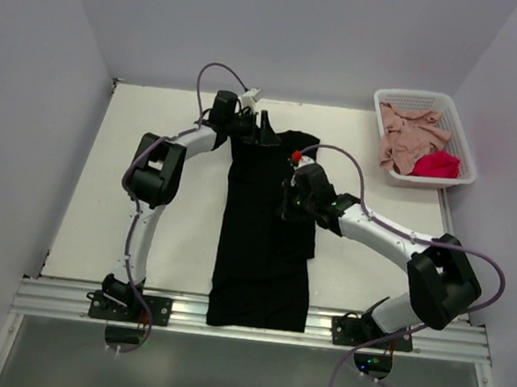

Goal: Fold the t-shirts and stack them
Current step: Rotate the tshirt 90 degrees

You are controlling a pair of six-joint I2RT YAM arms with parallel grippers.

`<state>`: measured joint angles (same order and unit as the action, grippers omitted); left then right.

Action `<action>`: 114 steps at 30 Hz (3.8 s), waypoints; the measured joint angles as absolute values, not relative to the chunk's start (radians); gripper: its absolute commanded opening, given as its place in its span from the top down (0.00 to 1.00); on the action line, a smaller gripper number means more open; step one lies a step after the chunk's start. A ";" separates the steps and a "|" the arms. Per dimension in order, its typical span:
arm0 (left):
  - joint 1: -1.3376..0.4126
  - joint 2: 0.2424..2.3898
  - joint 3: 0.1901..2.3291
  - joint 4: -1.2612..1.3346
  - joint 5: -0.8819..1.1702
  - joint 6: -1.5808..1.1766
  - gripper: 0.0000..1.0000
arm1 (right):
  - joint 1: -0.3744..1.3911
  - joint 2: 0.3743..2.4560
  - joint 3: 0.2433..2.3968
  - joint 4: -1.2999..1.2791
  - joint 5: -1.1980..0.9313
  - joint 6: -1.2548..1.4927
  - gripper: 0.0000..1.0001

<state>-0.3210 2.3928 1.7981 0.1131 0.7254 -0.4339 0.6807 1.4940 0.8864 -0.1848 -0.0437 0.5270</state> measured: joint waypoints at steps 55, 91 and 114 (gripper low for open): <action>-0.473 2.616 2.169 -0.134 0.653 -0.444 0.25 | 0.638 1.235 0.913 -0.461 0.377 0.565 0.93; -0.456 2.243 1.559 0.109 0.447 -0.466 1.00 | 0.629 1.174 0.861 -0.477 0.401 0.556 1.00; -0.467 1.763 0.942 0.073 0.181 -0.434 1.00 | 0.556 1.677 1.000 -0.290 0.231 0.506 1.00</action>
